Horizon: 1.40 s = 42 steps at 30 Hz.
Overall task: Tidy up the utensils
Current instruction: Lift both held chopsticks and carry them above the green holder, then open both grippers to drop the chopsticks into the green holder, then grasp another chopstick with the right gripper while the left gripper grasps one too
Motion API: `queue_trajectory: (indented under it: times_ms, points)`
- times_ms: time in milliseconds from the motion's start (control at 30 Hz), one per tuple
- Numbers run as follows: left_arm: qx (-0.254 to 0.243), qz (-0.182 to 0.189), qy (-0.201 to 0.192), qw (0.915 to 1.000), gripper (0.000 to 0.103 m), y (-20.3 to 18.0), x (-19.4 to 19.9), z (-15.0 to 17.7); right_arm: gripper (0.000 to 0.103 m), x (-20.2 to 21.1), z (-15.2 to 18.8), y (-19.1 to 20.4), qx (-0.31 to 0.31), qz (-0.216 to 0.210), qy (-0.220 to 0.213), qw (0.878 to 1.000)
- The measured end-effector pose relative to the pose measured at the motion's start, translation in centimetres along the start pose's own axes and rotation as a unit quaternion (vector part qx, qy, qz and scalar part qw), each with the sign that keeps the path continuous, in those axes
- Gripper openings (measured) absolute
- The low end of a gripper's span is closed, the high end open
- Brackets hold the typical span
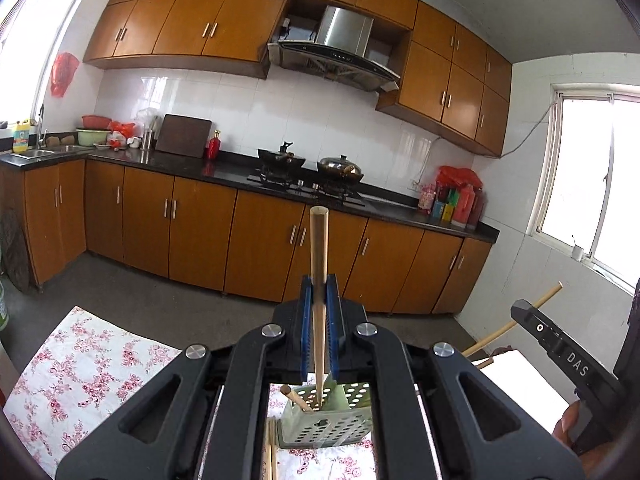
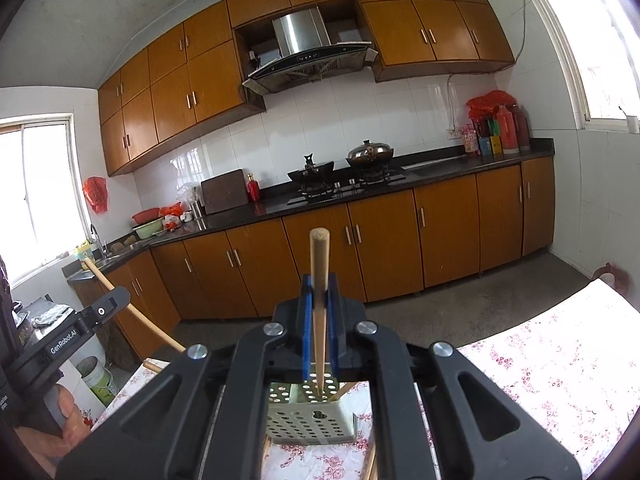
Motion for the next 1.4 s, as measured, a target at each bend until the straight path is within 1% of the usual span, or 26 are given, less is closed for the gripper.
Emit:
queue_trajectory:
  times_ms: [200,267,333,500,633,767,833,933,1067,1167,1267,1333,1400]
  points:
    - [-0.004,0.002,0.022,0.9998,0.007,0.0,-0.8,1.1,0.008,-1.2,0.8,0.1,0.004,-0.002,0.013,1.000]
    - [-0.002,0.007,0.033,0.9994,0.007,0.0,-0.9,1.4,0.012,-1.2,1.0,0.4,0.008,0.000,0.015,1.000]
    - [-0.003,0.008,0.033,0.9994,0.008,-0.1,-0.7,1.3,0.014,-0.9,1.1,0.5,0.013,0.006,0.011,1.000]
    - [0.001,0.010,0.029,0.9995,0.009,0.1,0.6,1.0,0.026,0.8,0.9,0.1,0.013,0.018,-0.005,1.000]
    - [0.009,0.009,0.021,0.9997,0.013,0.7,2.0,0.7,0.028,2.8,1.1,-1.1,0.006,0.030,-0.014,0.999]
    - [0.007,0.001,0.021,0.9998,0.014,1.6,3.8,1.2,0.030,4.9,2.6,-2.9,-0.004,0.043,-0.005,0.999]
    - [0.003,-0.007,0.027,0.9996,0.014,2.4,4.7,2.1,0.031,5.5,4.3,-4.2,-0.008,0.053,0.011,0.999]
    - [0.002,-0.024,0.046,0.9986,0.014,3.9,5.0,3.9,0.031,5.2,7.8,-6.1,-0.014,0.074,0.055,0.996]
    - [-0.003,-0.062,0.088,0.9942,0.014,6.7,4.2,7.8,0.031,2.8,13.8,-8.2,-0.025,0.087,0.137,0.986]
    - [-0.007,-0.093,0.127,0.9876,0.014,8.9,2.8,11.0,0.030,0.4,18.0,-8.6,-0.034,0.071,0.206,0.975]
    - [-0.004,-0.108,0.170,0.9796,0.014,10.5,1.5,14.3,0.025,-1.7,21.6,-7.9,-0.036,0.050,0.260,0.964]
    - [0.004,-0.109,0.193,0.9752,0.014,11.2,0.9,15.9,0.024,-2.7,23.2,-7.4,-0.033,0.045,0.280,0.958]
    - [0.010,-0.108,0.211,0.9714,0.014,11.7,0.5,17.4,0.023,-3.7,24.1,-7.1,-0.028,0.046,0.292,0.955]
Point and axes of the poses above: each gripper's, at about its wrist camera, not at the fingertips, and x roughly against the way its jaws point, y to its left, z to its underside, the point moved 6 cm from there along -x, roughly the way its jaws point, and after that the axes turned 6 degrees about y, right-handed, at the moved point
